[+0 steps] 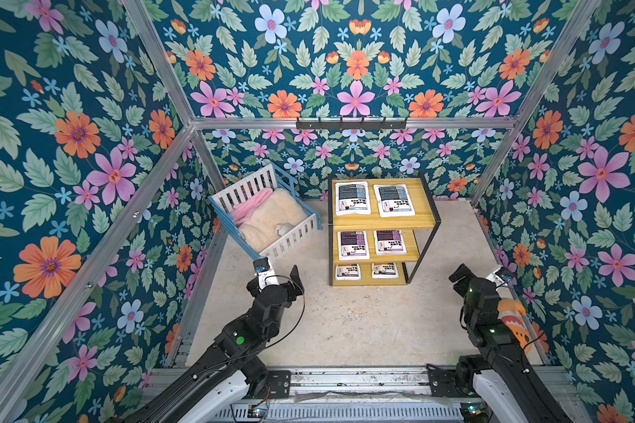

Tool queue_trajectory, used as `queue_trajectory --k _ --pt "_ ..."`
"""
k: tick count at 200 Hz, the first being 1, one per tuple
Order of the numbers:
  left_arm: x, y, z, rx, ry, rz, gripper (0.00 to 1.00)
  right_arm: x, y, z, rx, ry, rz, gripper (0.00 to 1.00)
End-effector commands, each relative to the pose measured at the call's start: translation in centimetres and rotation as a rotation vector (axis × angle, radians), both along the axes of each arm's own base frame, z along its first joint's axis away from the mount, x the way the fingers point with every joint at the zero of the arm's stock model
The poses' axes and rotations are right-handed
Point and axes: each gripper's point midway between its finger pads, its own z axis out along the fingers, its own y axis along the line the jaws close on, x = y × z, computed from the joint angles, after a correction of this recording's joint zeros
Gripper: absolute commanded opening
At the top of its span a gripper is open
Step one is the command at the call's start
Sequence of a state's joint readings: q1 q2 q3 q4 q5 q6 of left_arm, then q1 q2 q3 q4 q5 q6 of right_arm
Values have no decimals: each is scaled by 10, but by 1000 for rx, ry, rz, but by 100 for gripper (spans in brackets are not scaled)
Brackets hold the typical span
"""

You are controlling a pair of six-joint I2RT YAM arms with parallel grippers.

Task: Place the bagged coffee beans on the shelf by color
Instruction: Reset both arms

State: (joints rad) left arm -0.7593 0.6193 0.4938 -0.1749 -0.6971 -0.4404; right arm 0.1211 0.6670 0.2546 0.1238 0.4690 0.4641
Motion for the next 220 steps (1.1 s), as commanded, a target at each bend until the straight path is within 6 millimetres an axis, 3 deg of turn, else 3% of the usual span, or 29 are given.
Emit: queue_trajectory --k 1,29,60,73,124,147,166,220 --pt "17 32 17 109 -120 140 99 21 -3 45 -213 -199 36 99" --pt "40 57 -10 110 -125 113 99 30 16 39 -306 -271 186 98" --pt "49 86 -49 87 -149 74 100 30 11 37 -300 -360 208 96" --pt "47 97 -52 50 -209 100 100 34 9 31 -295 -351 231 96" --pt "57 101 -66 132 -277 97 100 35 9 13 -291 -362 263 95" --pt "62 98 -60 151 -335 76 99 42 12 8 -293 -350 284 99" --pt "71 95 -68 177 -315 55 100 54 9 -4 -274 -271 280 99" --pt "109 84 -99 206 -180 -20 100 64 5 -9 -272 -229 241 99"
